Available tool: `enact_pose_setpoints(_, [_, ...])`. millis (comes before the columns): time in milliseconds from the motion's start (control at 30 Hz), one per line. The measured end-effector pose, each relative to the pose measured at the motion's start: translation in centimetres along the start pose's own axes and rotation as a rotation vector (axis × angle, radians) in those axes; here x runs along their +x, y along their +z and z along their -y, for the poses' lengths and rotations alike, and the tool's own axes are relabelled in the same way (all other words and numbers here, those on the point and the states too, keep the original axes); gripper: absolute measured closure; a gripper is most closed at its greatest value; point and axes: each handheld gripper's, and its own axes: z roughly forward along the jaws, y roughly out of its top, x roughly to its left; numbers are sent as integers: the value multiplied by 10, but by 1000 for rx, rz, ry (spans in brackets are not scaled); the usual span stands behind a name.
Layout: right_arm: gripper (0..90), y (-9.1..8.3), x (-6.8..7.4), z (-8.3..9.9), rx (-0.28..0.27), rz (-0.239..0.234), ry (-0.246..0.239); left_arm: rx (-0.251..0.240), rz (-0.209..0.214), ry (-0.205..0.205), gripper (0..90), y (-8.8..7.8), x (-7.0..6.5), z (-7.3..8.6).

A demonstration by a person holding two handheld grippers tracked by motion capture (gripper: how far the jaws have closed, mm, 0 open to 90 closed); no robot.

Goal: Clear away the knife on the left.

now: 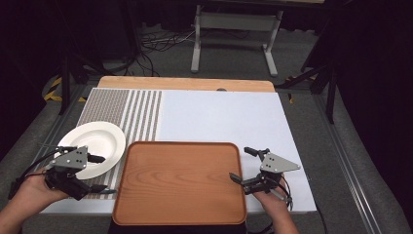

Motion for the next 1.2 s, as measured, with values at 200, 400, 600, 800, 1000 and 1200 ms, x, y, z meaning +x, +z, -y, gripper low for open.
enact_pose_setpoints(200, [19, 1, 0, 0, 4, -9, 0, 58, 5, -3, 211, -2, -2, 4])
enact_pose_setpoints(400, [19, 3, 1, 1, 11, -18, -2, 183, 10, 14, 222, -1, -2, 13])
enact_pose_setpoints(600, [19, 4, 2, 1, 11, -25, 3, 255, 19, 37, 264, -5, -1, 18])
enact_pose_setpoints(800, [19, 5, 3, 1, 12, -30, 0, 350, 24, 68, 308, -5, -1, 24])
enact_pose_setpoints(1000, [19, 6, 3, 2, 13, -37, 1, 425, 19, 71, 356, -5, -1, 27])
enact_pose_setpoints(1200, [19, 7, 3, 2, 14, -42, 2, 499, 26, 98, 376, -3, -1, 28])
